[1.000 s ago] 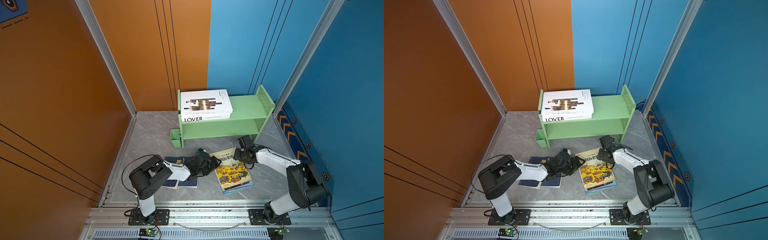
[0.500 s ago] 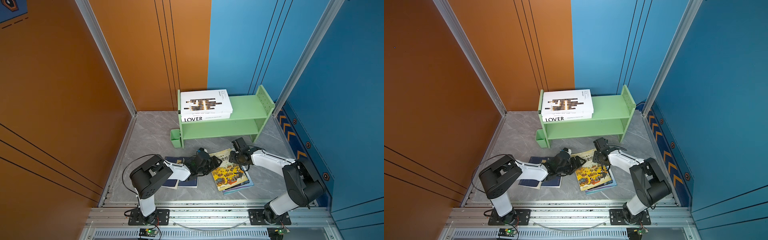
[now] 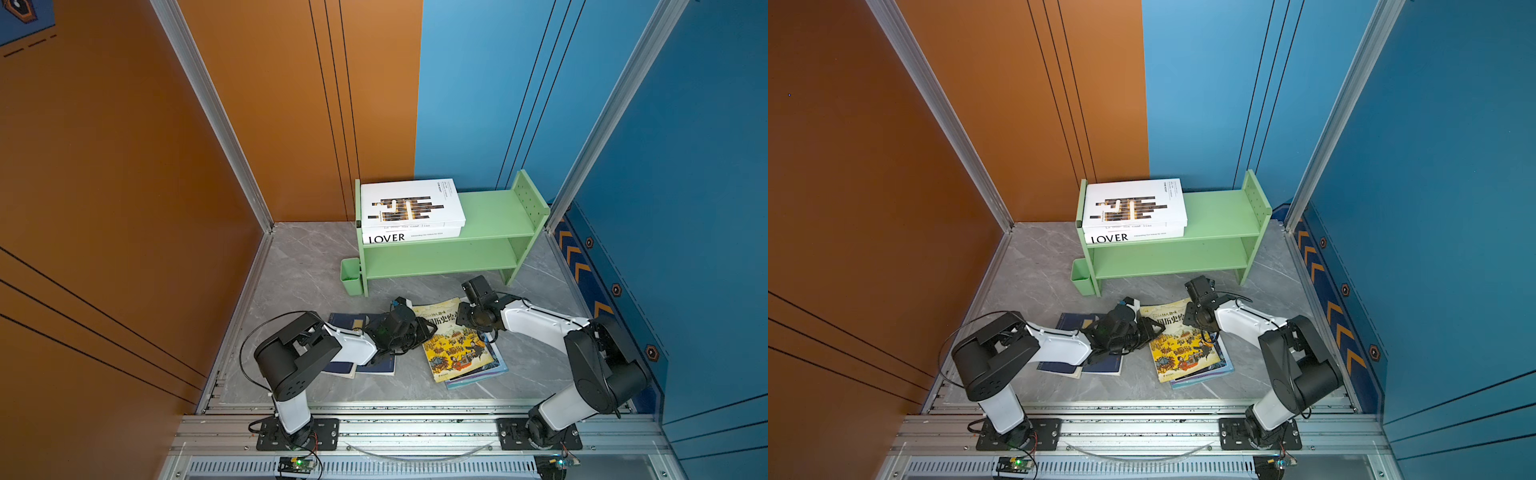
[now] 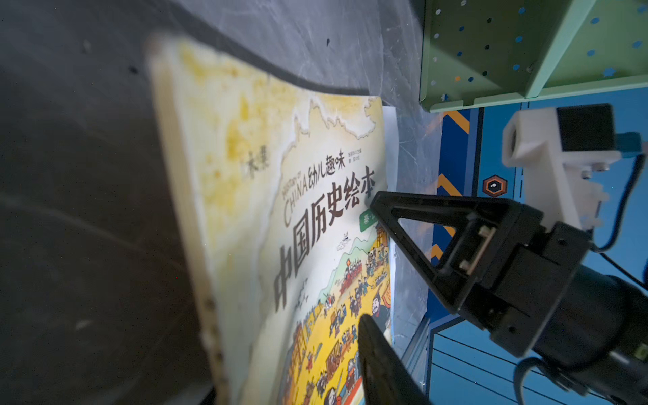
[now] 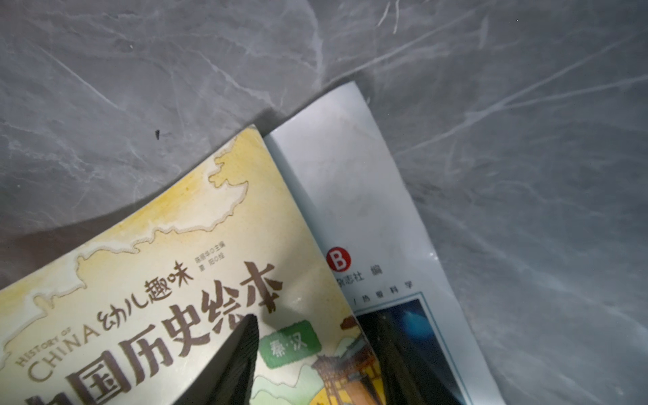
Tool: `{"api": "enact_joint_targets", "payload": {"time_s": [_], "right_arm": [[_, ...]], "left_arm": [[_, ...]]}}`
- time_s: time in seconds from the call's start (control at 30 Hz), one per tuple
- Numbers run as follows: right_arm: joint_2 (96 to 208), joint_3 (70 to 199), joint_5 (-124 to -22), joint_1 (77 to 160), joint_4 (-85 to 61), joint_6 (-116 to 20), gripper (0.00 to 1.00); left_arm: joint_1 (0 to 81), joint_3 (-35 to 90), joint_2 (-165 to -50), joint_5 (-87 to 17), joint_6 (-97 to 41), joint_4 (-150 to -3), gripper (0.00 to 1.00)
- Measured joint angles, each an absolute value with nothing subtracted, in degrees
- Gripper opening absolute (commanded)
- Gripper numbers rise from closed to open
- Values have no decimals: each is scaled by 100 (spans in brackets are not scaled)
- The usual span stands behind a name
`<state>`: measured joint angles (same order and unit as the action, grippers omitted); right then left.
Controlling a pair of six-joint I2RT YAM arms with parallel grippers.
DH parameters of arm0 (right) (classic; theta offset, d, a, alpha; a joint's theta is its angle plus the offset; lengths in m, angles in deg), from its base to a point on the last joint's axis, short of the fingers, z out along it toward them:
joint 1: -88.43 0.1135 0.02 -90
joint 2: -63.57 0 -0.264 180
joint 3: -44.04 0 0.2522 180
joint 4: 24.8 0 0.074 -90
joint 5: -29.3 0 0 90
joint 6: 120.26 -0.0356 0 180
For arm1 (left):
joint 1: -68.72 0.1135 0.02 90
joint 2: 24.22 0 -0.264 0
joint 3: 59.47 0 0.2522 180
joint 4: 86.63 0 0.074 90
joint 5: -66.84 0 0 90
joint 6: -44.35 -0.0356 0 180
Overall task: Stacking books/files
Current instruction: Pick up the books, then place the book on the books.
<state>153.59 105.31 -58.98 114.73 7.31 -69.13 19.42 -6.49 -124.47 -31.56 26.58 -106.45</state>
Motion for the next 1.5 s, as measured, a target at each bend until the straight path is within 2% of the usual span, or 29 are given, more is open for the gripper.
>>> {"api": "enact_joint_targets", "payload": {"time_s": [0.07, 0.13, 0.2, 0.3, 0.53, 0.77, 0.87, 1.03, 1.13, 1.2, 1.27, 1.33, 1.37, 1.5], "right_arm": [[15359, 10531, -5918, 11473, 720, -6927, 61], [15359, 10531, -5918, 11462, 711, -6927, 62], [15359, 10531, -5920, 11410, 711, -6924, 64], [15352, 10531, -5924, 11237, 707, -6922, 69], [15153, 10516, -5970, 10859, 696, -6909, 71], [15098, 10455, -6086, 10787, 696, -6907, 71], [15098, 10446, -6114, 10787, 694, -6909, 71], [15107, 10446, -6200, 10798, 692, -6909, 71], [15166, 10446, -6202, 10833, 692, -6909, 71], [15221, 10446, -6202, 10864, 692, -6909, 71], [15256, 10446, -6200, 10879, 687, -6909, 71], [15256, 10448, -6200, 10879, 687, -6909, 71], [15258, 10450, -6200, 10879, 687, -6909, 72], [15256, 10494, -6191, 10879, 705, -6905, 74]], "left_arm": [[1959, -690, -12381, -3159, 2656, -10647, 39], [1981, -719, -12340, -3156, 2660, -10645, 28], [2001, -729, -12316, -3152, 2627, -10639, 13], [2009, -740, -12257, -3170, 2566, -10608, 0], [2145, -745, -11597, -3213, 2289, -9998, 0], [2613, -576, -9813, -3126, 1546, -7646, 0], [3067, -603, -8952, -3119, 1253, -6621, 0], [4523, -1239, -7656, -3491, 964, -5784, 0], [5288, -1628, -7328, -3784, 853, -5338, 6], [5487, -1750, -7300, -3924, 746, -5098, 33], [5572, -1752, -7297, -3950, 623, -4792, 70], [5616, -1693, -7280, -3871, 534, -4466, 91], [5636, -1641, -7247, -3786, 481, -4289, 99], [5666, -1322, -6965, -3331, 346, -3684, 98]]}}
